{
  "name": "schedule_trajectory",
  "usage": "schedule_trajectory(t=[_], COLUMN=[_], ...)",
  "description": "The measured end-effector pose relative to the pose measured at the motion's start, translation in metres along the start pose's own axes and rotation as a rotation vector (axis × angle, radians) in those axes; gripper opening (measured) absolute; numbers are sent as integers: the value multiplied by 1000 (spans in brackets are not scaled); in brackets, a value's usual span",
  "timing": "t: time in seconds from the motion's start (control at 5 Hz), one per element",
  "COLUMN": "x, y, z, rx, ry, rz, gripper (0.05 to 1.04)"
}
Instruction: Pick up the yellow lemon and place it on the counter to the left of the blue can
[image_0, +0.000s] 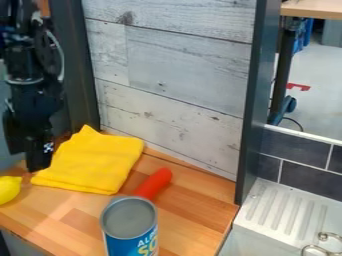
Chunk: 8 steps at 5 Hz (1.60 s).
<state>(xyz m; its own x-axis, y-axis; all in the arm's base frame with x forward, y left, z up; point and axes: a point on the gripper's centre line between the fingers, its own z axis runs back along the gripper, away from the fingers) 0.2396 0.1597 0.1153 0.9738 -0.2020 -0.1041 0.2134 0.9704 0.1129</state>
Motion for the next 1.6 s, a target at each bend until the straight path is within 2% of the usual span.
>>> schedule_trajectory(t=[0.2, 0.4, 0.6, 0.8, 1.0, 1.4, 1.6], x=[-10, -5, 2, 4, 3, 5, 8], y=[25, 45, 54, 58, 62, 66, 73], z=[-16, -24, -35, -51, -65, -66, -63], rx=[-9, 0, 15, 14, 24, 44, 48], ry=[52, 63, 67, 102, 160, 143, 102], rz=[-10, -66, -74, -46, 9, 34, 33], gripper=[1003, 1003, 1003, 1003, 1003, 1003, 1003])
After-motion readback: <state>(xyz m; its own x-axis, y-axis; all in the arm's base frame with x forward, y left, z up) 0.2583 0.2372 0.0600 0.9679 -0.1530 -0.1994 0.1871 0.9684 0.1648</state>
